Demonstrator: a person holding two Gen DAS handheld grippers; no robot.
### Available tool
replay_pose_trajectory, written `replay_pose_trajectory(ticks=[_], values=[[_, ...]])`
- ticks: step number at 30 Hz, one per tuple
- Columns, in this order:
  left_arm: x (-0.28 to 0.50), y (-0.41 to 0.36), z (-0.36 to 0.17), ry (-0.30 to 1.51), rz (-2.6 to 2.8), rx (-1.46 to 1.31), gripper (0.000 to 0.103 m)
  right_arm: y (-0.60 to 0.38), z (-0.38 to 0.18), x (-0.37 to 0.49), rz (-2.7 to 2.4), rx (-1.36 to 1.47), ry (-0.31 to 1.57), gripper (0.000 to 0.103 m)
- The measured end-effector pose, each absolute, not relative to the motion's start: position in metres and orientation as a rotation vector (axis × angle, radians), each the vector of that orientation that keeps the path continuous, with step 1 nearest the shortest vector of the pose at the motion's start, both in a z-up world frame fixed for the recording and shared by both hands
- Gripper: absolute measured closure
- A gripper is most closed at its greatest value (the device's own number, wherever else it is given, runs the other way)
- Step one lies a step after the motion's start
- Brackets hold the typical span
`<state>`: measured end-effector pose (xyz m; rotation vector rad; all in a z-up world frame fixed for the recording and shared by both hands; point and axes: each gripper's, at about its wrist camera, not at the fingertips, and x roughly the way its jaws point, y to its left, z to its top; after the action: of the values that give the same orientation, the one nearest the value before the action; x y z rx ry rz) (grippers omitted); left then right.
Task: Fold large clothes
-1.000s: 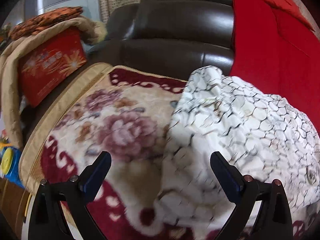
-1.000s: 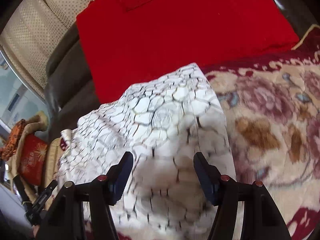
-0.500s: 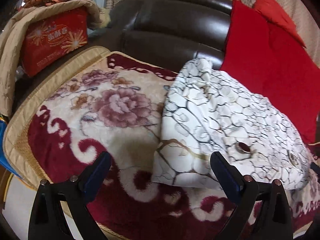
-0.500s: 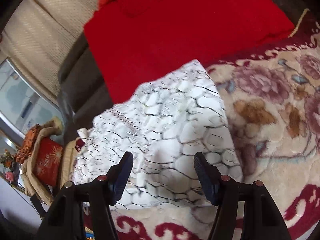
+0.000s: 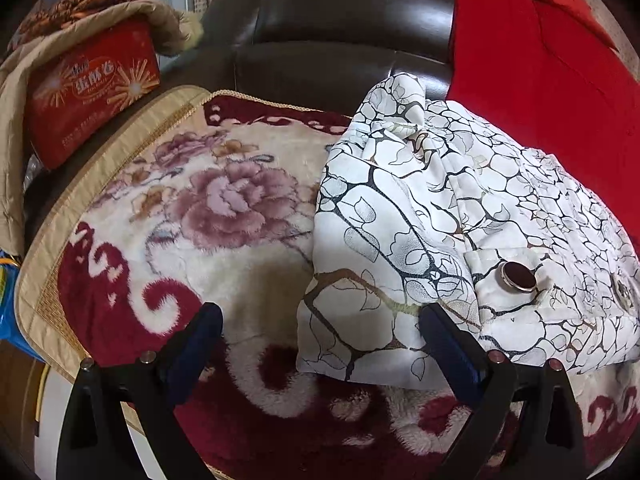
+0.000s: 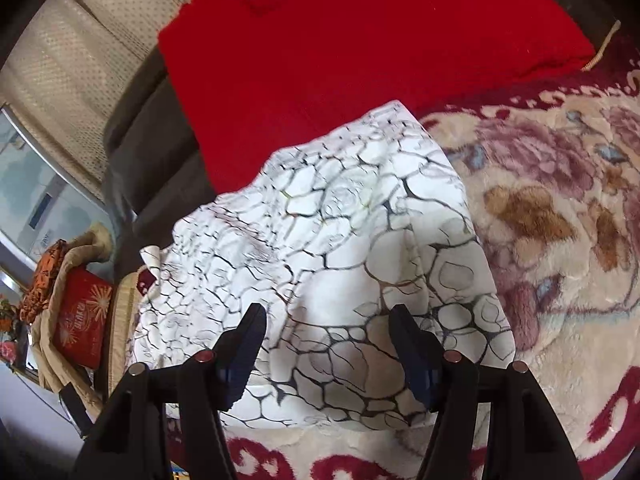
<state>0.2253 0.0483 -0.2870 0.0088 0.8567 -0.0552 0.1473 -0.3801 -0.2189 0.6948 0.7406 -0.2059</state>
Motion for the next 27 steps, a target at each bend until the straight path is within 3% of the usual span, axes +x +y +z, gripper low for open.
replay_pose_trajectory(ticks=[4, 8, 18, 27], values=[[0.226, 0.048, -0.286, 0.853, -0.052, 0.018, 0.003, -0.379, -0.217, 0.148, -0.198, 0.692, 0.73, 0.035], [0.227, 0.047, -0.285, 0.847, -0.053, 0.027, 0.003, -0.384, -0.24, 0.16, -0.22, 0.723, 0.843, 0.036], [0.22, 0.046, -0.281, 0.834, -0.065, 0.033, 0.003, -0.384, -0.242, 0.161, -0.2, 0.714, 0.837, 0.036], [0.199, 0.053, -0.284, 0.86, -0.271, -0.157, 0.003, -0.382, -0.243, 0.163, -0.184, 0.676, 0.845, 0.035]])
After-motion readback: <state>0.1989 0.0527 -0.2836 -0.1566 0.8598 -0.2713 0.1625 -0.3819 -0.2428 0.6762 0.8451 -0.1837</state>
